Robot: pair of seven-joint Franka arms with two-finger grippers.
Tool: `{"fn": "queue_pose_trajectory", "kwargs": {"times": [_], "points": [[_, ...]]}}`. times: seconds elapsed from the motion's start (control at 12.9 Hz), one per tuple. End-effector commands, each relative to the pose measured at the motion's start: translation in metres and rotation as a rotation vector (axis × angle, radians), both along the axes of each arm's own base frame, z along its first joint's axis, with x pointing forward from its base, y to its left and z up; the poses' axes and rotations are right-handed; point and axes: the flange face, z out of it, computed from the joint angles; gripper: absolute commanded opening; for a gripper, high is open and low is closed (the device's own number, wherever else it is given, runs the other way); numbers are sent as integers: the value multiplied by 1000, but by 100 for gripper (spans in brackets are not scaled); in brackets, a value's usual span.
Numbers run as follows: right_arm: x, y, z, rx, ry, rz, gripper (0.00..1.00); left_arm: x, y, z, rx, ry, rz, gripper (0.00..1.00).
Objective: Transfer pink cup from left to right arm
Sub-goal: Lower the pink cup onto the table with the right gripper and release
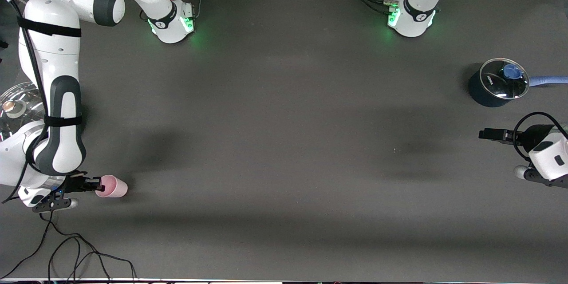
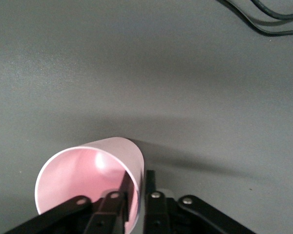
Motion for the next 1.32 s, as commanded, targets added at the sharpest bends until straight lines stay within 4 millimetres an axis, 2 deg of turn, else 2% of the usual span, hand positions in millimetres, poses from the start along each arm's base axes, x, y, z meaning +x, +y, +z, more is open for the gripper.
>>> {"fn": "queue_pose_trajectory", "kwargs": {"times": [0.0, 0.16, 0.31, 0.62, 0.78, 0.86, 0.93, 1.01, 1.09, 1.24], "points": [[3, 12, 17, 42, 20, -13, 100, -16, 1, 10, 76, 61, 13, 100], [4, 30, 63, 9, 40, -2, 100, -18, -3, 13, 76, 72, 6, 100], [-3, 52, 132, -38, 59, 5, 100, -18, -6, 13, 75, 71, 5, 100], [-42, 91, 260, -99, 77, 50, 100, -17, 0, 13, 74, 63, 3, 100], [-65, 105, 304, -87, 74, 37, 100, -17, 8, 13, 95, 59, 7, 100], [-80, 108, 320, -100, 80, 26, 100, -15, -5, 9, 113, 70, -8, 100], [-97, 117, 326, -112, 87, 13, 100, -13, -11, 4, 143, 88, -10, 100], [-111, 123, 323, -116, 101, -20, 100, -10, -19, 6, 170, 106, -12, 100], [-121, 130, 323, -130, 96, -52, 100, -7, -28, 16, 203, 100, -10, 100], [-131, 138, 321, -137, 83, -52, 100, -5, -61, 18, 260, 105, -22, 100]]}}
